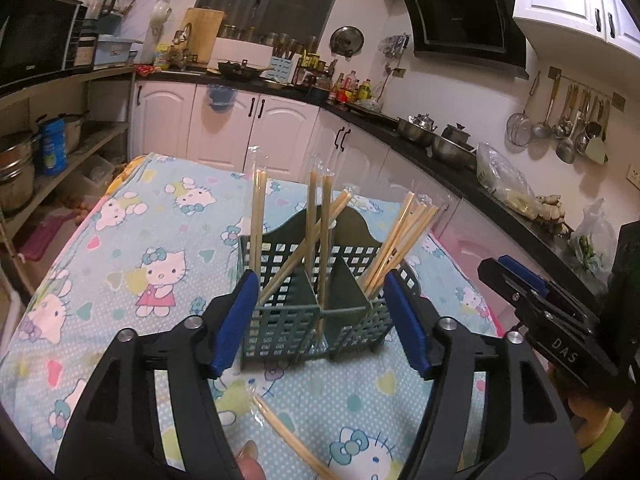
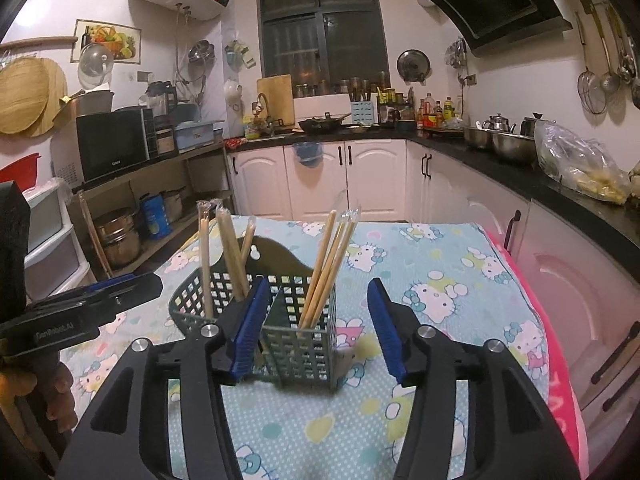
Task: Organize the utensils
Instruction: 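Pull both open tools back from the caddy over the remaining chopsticks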
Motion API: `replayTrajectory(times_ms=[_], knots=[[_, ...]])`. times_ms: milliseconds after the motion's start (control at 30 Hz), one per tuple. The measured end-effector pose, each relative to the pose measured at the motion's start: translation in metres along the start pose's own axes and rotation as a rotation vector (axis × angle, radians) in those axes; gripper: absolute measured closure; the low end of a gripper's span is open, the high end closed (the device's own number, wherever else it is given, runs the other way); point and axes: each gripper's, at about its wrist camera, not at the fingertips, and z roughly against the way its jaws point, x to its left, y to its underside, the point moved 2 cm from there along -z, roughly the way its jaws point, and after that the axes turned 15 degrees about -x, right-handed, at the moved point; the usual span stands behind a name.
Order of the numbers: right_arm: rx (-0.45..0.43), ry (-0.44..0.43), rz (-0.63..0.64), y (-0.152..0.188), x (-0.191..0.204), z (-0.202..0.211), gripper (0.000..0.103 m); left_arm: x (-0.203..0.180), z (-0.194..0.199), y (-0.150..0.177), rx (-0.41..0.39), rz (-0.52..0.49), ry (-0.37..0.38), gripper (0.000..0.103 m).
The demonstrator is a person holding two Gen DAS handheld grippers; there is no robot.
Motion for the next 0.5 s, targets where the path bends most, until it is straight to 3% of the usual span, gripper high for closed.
replayTrajectory(times_ms=[333,500], knots=[[0.033,-0.012,-0.004,0.013,0.002,0.019,0.045,0.005,0.012,0.014,0.025,0.008,-0.022,0.018],[0.049,-0.015,0.005,0.022,0.005,0.027,0.044,0.007,0.017,0.022,0.043,0.003,-0.033,0.015]])
